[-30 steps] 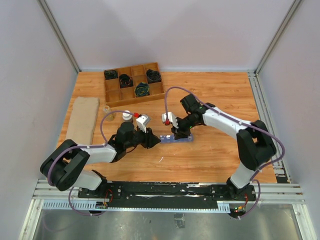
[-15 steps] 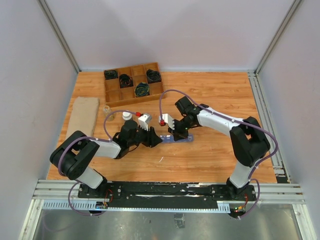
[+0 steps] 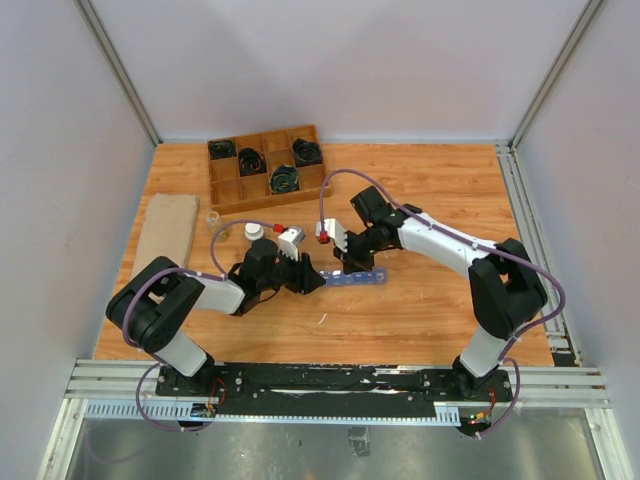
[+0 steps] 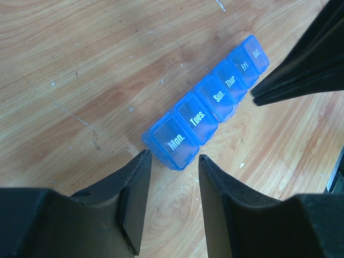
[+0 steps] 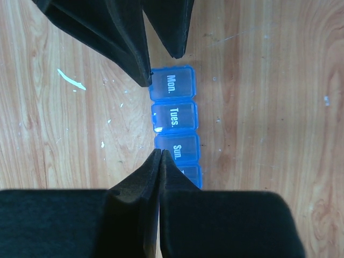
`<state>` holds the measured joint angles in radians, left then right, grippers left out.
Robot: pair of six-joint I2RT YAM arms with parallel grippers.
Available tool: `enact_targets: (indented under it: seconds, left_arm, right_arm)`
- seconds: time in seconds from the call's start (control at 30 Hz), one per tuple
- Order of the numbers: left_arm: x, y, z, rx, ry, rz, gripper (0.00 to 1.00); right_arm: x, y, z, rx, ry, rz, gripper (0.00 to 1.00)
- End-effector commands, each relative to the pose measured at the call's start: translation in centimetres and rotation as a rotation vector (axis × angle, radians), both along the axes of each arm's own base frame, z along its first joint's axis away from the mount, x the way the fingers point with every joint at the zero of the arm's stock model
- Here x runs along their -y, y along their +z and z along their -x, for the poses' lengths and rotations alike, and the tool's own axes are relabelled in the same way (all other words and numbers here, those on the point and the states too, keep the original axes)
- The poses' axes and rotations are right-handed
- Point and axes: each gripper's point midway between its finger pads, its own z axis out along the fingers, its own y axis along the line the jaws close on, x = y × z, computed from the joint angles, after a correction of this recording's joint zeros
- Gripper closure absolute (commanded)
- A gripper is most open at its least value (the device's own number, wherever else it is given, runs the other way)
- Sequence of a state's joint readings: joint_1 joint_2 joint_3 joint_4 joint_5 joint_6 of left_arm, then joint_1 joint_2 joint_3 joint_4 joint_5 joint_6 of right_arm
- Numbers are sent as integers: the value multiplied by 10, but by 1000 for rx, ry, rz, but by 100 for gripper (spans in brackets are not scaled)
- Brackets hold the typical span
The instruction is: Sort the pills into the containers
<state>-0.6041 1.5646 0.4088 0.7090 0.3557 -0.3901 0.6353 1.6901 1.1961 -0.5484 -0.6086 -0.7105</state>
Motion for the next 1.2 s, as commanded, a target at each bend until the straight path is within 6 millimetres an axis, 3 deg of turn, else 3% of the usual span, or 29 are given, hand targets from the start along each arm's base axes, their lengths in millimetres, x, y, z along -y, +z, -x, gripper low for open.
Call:
enact_targets:
  seconds: [0.0,0.1,0.2,0.33,0.47,0.6,0.73,0.8,0.93,1.17]
  left_arm:
    - [4,7,-9,19,-5,17,56]
    - [4,5,-11,13,-7,10,57]
    - [3,3,-11,7,-11,5,58]
    - [2,1,-11,6,-12,2,58]
    - [3,9,-12,23,-16,17,58]
    - [0,21,-10,62,-16,25,57]
    - [-3,39,-7,124,-21,46,56]
    - [-5,49,-6,167,-16,65,55]
    - [-12,68,-5,238,9,86,55]
    - [-24,95,10,326,23,143,54]
  right_arm:
    - [2,-36,5,-80,-14,90,100]
    - [14,-64,1,-115,-50,193,99]
    - [19,-67,-2,-149,-69,206,99]
    - [10,-44,4,-153,-34,121,100]
    - [-2,-3,19,-157,52,-14,96]
    - [3,28,14,-109,39,-88,84]
    - [25,37,-23,-43,-129,-96,58]
    - [42,31,-41,-9,-218,-59,39]
    - [66,8,-62,31,-282,48,20]
    - [82,-15,-83,36,-303,152,14]
